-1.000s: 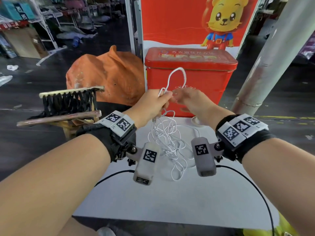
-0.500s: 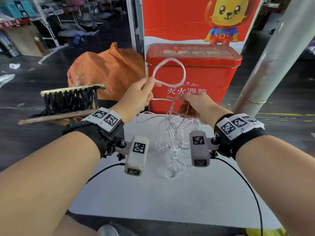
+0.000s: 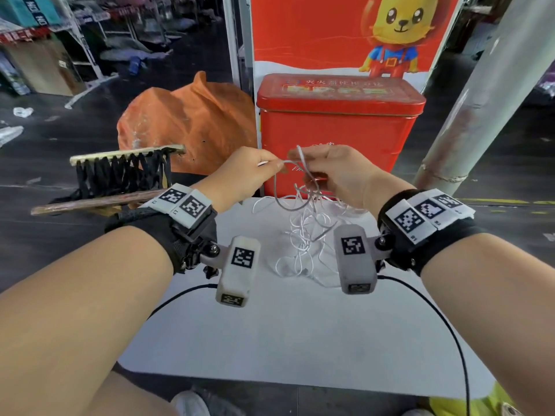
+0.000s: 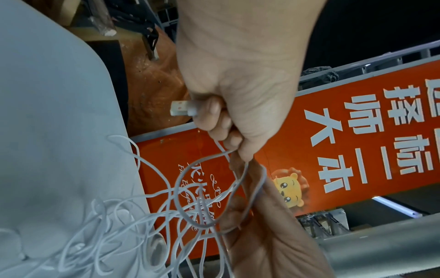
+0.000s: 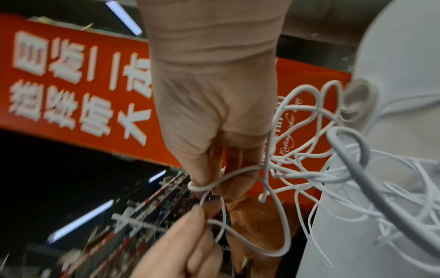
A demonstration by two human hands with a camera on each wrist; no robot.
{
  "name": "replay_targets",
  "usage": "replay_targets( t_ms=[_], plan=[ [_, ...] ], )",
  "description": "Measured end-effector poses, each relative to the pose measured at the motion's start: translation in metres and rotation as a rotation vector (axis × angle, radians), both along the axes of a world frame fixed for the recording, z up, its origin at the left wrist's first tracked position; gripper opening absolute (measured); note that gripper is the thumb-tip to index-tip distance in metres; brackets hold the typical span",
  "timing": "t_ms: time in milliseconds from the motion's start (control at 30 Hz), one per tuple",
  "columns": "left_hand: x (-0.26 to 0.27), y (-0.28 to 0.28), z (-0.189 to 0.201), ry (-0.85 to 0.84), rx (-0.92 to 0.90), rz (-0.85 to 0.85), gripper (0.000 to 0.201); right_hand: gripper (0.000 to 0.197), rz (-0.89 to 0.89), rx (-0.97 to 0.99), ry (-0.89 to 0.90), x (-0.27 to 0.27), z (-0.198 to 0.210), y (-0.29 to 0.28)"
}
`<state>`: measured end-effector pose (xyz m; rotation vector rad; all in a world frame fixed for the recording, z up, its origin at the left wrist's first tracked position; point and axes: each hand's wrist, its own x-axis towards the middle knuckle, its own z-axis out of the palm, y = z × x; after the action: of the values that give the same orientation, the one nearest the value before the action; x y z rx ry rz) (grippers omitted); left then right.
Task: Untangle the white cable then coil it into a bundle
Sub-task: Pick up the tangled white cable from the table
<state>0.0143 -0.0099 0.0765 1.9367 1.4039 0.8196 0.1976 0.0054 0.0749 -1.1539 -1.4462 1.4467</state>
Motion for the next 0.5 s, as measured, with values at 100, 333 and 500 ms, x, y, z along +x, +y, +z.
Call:
replay_targets(
  t_ms=[100, 333, 500],
  plan=[
    [0.004, -0.001, -0.001, -0.136, -0.128, -0.006, 0.030, 0.022, 0.076, 0.100, -0.198, -0.006, 0.001, -0.005],
    [0.013, -0.004, 0.008, -0.246, -0.138, 0.016, 0.045, 0.002, 0.060, 0.447, -0.794, -0.022, 0.018, -0.015],
    [0.020, -0.006, 0.008, -0.009, -0.073, -0.021, 0.032, 0.023, 0.110, 0.394, -0.867, -0.019, 0.015, -0.017]
  ],
)
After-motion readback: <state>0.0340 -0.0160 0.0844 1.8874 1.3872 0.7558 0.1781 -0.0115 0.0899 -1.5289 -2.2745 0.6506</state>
